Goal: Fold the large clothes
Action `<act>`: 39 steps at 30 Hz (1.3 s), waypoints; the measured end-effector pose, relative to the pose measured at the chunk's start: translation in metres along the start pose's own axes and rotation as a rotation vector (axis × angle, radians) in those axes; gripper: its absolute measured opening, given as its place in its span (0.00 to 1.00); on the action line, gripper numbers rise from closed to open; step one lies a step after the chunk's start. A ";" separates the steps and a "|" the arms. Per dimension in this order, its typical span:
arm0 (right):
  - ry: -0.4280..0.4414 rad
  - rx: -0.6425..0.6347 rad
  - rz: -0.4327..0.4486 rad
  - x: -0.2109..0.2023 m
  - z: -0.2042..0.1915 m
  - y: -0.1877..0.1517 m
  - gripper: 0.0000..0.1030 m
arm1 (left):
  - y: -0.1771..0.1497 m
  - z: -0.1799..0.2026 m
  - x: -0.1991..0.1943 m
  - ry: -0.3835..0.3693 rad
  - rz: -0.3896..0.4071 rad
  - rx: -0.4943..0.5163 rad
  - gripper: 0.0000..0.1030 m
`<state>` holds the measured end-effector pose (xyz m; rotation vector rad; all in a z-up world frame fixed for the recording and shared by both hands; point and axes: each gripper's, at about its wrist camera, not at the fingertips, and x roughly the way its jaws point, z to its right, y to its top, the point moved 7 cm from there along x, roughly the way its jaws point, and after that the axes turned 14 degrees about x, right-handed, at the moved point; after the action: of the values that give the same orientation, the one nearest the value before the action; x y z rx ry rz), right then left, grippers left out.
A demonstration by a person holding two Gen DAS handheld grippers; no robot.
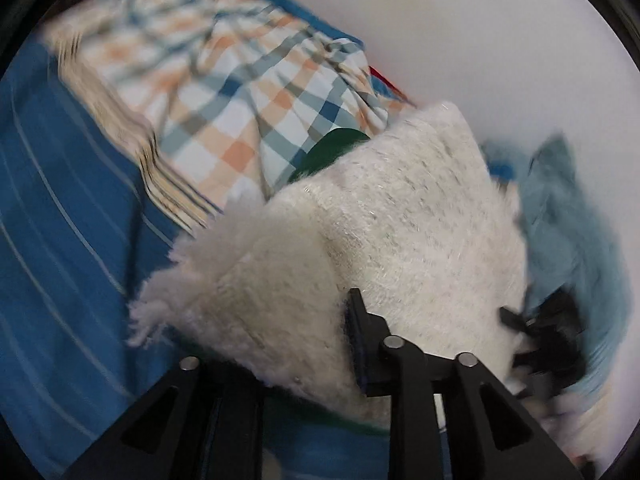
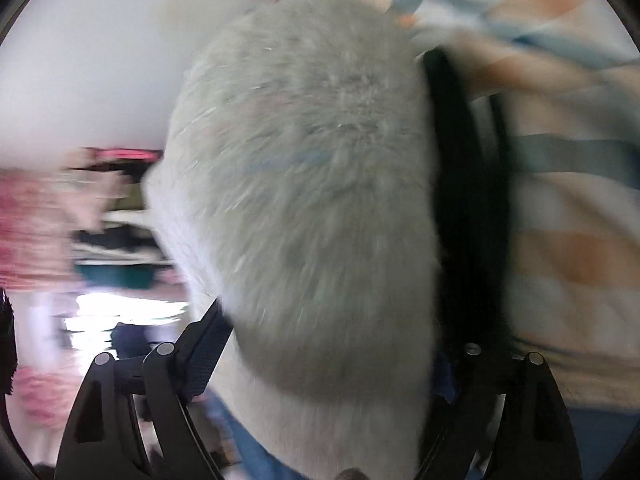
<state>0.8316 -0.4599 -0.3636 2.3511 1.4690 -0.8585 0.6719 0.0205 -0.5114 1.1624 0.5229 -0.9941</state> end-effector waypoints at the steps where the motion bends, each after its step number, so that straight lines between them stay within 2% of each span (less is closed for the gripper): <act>1: -0.082 -0.014 0.054 -0.008 -0.006 -0.007 0.88 | 0.000 0.005 -0.004 0.036 -0.006 0.046 0.25; 2: -0.153 -0.028 0.102 -0.016 -0.009 -0.016 0.88 | 0.001 0.013 -0.011 0.097 -0.014 0.115 0.30; 4: -0.347 -0.079 0.217 -0.031 -0.020 -0.038 0.89 | 0.001 0.024 -0.020 0.194 -0.032 0.220 0.50; 5: -0.431 -0.101 0.260 -0.036 -0.025 -0.047 0.90 | 0.000 0.029 -0.026 0.243 -0.040 0.266 0.73; 6: -0.531 -0.127 0.312 -0.042 -0.033 -0.061 0.90 | -0.001 0.038 -0.034 0.283 -0.046 0.308 0.87; 7: -0.624 -0.141 0.356 -0.047 -0.037 -0.077 0.90 | -0.001 0.042 -0.040 0.305 -0.040 0.335 0.88; 8: -0.678 -0.148 0.379 -0.050 -0.043 -0.090 0.90 | -0.002 0.048 -0.049 0.335 -0.035 0.367 0.89; 9: -0.705 -0.150 0.393 -0.055 -0.042 -0.097 0.91 | -0.004 0.057 -0.062 0.365 -0.031 0.399 0.89; 11: -0.759 -0.146 0.432 -0.065 -0.042 -0.134 0.91 | -0.004 0.063 -0.079 0.393 -0.017 0.422 0.91; 12: -0.771 -0.143 0.451 -0.084 -0.033 -0.148 0.91 | -0.005 0.067 -0.092 0.403 -0.011 0.428 0.92; 16: -0.824 -0.138 0.514 -0.132 -0.059 -0.200 0.92 | -0.006 0.079 -0.142 0.437 0.001 0.434 0.94; 18: -0.825 -0.137 0.536 -0.170 -0.088 -0.256 0.92 | -0.006 0.082 -0.168 0.430 0.010 0.433 0.94; 22: -0.807 -0.152 0.584 -0.213 -0.123 -0.306 0.92 | -0.015 0.096 -0.232 0.414 0.032 0.436 0.94; 27: -0.781 -0.181 0.640 -0.281 -0.187 -0.400 0.92 | -0.030 0.120 -0.316 0.390 0.054 0.458 0.94; 32: -0.758 -0.193 0.702 -0.340 -0.232 -0.479 0.92 | -0.044 0.141 -0.399 0.378 0.089 0.474 0.94; 39: -0.714 -0.217 0.771 -0.411 -0.285 -0.577 0.92 | -0.060 0.164 -0.489 0.343 0.165 0.475 0.94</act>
<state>0.2930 -0.3554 0.1676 1.8761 0.3107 -1.0563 0.3551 0.0464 -0.1004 1.7919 0.4608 -0.7981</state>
